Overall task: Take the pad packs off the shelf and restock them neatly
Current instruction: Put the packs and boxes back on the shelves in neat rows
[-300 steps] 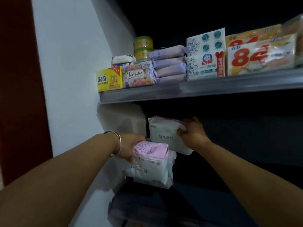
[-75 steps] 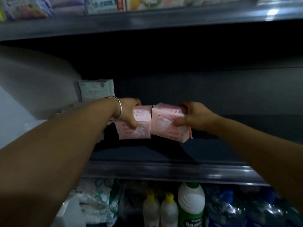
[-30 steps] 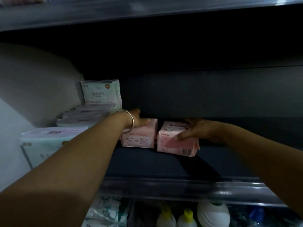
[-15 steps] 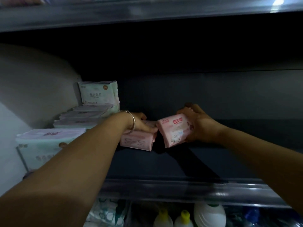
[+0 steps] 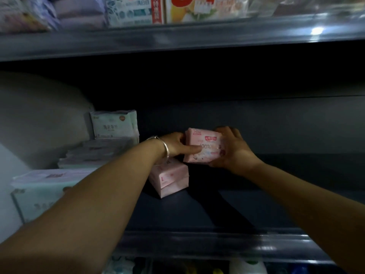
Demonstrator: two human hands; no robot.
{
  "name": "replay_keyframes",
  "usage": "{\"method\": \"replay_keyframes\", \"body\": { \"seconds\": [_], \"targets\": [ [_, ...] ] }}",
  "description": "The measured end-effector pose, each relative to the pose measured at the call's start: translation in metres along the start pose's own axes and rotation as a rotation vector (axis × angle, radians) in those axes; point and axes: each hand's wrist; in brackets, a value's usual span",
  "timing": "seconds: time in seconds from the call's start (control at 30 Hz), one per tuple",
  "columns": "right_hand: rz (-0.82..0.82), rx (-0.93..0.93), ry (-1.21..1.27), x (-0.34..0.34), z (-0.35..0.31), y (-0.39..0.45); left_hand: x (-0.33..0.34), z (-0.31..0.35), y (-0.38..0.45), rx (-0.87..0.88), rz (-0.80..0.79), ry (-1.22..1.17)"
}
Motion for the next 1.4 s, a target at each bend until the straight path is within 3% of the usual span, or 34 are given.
{"method": "replay_keyframes", "body": {
  "seconds": [0.17,0.43,0.57,0.67,0.77,0.87,1.03,1.27,1.4],
  "targets": [
    [0.067,0.153,0.265,0.014,0.006,0.023,-0.002,-0.010,0.027,0.029,0.213,-0.112],
    [0.146,0.001,0.112,0.072,0.007,0.058,-0.010,-0.041,0.058,0.129,0.351,0.134],
    [0.012,-0.025,-0.060,0.105,0.026,0.063,-0.016,-0.064,0.069,0.039,0.226,0.686],
    [-0.127,-0.037,-0.144,0.127,0.038,0.063,-0.028,-0.058,0.062,0.014,0.007,0.879],
    [-0.108,-0.072,-0.206,0.141,0.037,0.077,-0.040,-0.045,0.048,-0.171,-0.210,0.728],
    [-0.108,-0.061,-0.239,0.155,0.038,0.093,-0.042,-0.047,0.045,-0.152,-0.326,0.831],
    [-0.099,-0.049,-0.313,0.175,0.040,0.110,-0.044,-0.059,0.050,-0.015,-0.346,0.900],
    [-0.060,-0.116,-0.393,0.183,0.037,0.118,-0.045,-0.066,0.054,-0.006,-0.364,0.833],
    [-0.127,-0.119,-0.388,0.181,0.033,0.119,-0.042,-0.069,0.052,-0.013,-0.356,0.754]
  ]
}}
Point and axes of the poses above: each hand's wrist, its own y-axis towards the middle knuckle, its own x-axis out of the palm, z = x × y, and after that the axes turned 14 degrees about z, right-handed
